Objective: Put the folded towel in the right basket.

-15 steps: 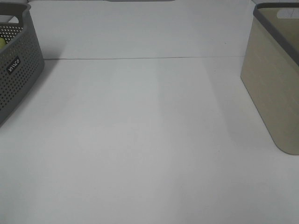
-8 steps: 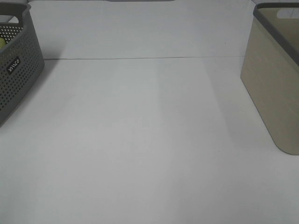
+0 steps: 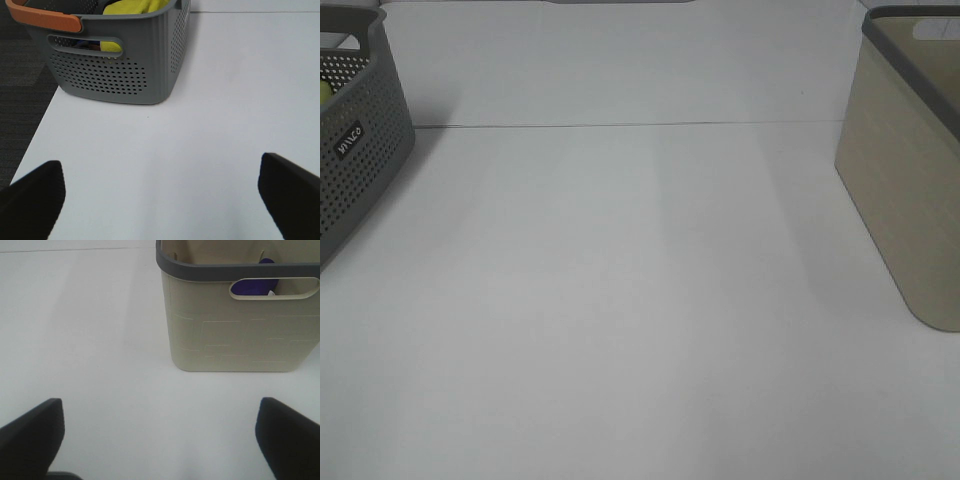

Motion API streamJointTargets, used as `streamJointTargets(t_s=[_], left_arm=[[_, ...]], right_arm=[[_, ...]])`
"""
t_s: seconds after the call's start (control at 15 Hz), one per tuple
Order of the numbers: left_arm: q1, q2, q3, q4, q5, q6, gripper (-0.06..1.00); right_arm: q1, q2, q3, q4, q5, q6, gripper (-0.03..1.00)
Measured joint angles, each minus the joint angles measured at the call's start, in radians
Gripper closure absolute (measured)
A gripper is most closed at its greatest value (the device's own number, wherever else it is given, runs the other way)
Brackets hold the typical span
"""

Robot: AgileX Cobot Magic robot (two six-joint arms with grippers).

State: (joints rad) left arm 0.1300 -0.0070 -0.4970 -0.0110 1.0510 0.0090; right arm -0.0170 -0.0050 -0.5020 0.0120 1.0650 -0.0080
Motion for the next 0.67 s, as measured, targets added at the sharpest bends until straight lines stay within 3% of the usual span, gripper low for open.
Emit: streamJointTargets(t_s=[0.67], left_arm=[[0.0,0.0,0.0,0.0,0.0,0.0,-0.05]], right_arm=[[0.0,0.0,0.0,0.0,0.0,0.0,0.03]])
